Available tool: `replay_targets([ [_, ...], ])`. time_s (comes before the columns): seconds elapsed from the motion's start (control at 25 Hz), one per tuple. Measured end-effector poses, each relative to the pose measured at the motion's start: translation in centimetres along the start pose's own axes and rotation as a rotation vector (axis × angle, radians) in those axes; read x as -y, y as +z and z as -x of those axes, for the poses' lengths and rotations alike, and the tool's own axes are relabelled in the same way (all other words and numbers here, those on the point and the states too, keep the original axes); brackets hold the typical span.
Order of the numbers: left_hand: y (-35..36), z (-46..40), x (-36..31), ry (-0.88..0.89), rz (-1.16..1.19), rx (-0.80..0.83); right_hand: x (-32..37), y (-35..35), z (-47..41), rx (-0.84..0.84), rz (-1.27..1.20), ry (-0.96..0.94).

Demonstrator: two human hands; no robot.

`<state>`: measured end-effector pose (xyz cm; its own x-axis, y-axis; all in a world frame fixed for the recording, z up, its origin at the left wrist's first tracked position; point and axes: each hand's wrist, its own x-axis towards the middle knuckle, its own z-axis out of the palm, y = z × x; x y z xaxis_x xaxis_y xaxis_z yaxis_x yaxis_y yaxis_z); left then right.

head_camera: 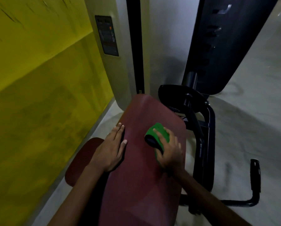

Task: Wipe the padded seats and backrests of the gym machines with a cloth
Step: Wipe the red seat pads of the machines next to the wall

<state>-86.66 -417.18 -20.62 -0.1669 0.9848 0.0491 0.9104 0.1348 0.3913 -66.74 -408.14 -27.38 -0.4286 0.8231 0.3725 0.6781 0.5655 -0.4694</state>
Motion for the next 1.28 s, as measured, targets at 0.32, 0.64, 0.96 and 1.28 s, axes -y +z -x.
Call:
replay_targets([
  [0.32,1.8,-4.2,-1.5,-0.043,-0.124,-0.040,-4.9,0.3,1.9,-0.025,-0.084,0.036],
  [0.64,2.1,-5.9,-2.3,-0.041,-0.180,-0.032,-8.7,0.0,-5.1,0.031,-0.080,0.085],
  [0.96,2.2,-7.0,-3.1,-0.051,-0.240,-0.036,-2.0,-0.1,-14.6,0.147,-0.001,-0.180],
  [1.28,2.1,-7.1,-3.4,-0.068,-0.245,-0.027,-4.9,0.2,-10.8,0.077,-0.016,-0.113],
])
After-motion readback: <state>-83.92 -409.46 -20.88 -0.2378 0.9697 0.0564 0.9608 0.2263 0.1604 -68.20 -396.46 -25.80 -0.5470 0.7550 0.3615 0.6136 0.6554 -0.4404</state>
